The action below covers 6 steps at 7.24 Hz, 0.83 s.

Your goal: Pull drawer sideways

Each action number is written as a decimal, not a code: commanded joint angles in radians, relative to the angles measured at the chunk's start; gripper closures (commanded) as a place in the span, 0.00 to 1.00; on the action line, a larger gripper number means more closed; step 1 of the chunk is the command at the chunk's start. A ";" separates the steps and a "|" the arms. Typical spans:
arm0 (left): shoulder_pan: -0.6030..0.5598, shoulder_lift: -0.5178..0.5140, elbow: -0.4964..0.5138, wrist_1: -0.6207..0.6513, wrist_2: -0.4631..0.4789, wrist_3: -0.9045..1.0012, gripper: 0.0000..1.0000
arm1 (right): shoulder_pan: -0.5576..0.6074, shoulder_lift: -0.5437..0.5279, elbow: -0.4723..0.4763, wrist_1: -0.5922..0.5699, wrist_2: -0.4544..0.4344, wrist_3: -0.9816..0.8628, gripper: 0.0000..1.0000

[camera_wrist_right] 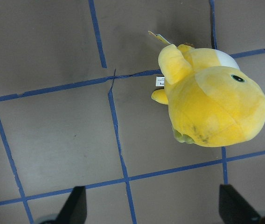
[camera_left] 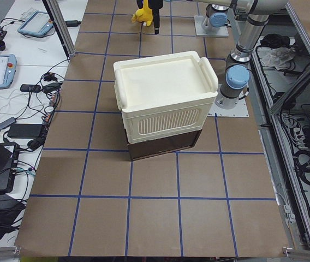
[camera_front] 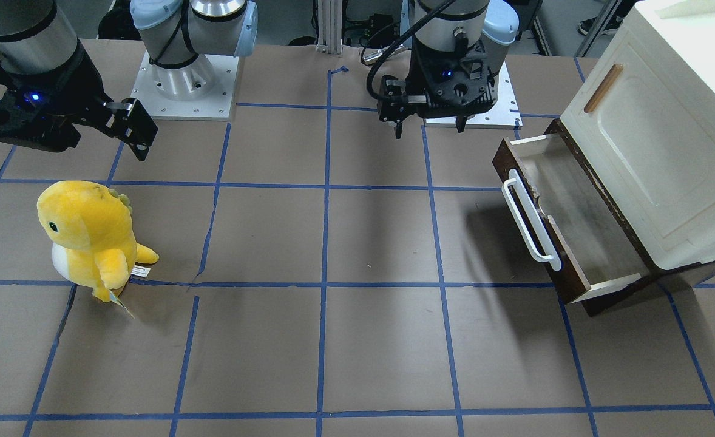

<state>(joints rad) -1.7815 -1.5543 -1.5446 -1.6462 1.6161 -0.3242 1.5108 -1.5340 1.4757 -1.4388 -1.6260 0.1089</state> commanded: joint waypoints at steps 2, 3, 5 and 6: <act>0.149 0.074 0.003 -0.006 -0.086 0.123 0.00 | 0.000 0.000 0.000 0.000 0.000 0.000 0.00; 0.186 0.082 0.003 -0.007 -0.100 0.151 0.00 | 0.000 0.000 0.000 0.000 0.000 0.000 0.00; 0.191 0.083 0.001 -0.007 -0.093 0.175 0.00 | 0.000 0.000 0.000 0.000 0.000 0.000 0.00; 0.192 0.082 -0.002 -0.006 -0.096 0.175 0.00 | 0.000 0.000 0.000 0.000 0.000 0.000 0.00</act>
<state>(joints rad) -1.5934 -1.4727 -1.5432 -1.6532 1.5214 -0.1533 1.5110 -1.5340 1.4757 -1.4389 -1.6260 0.1089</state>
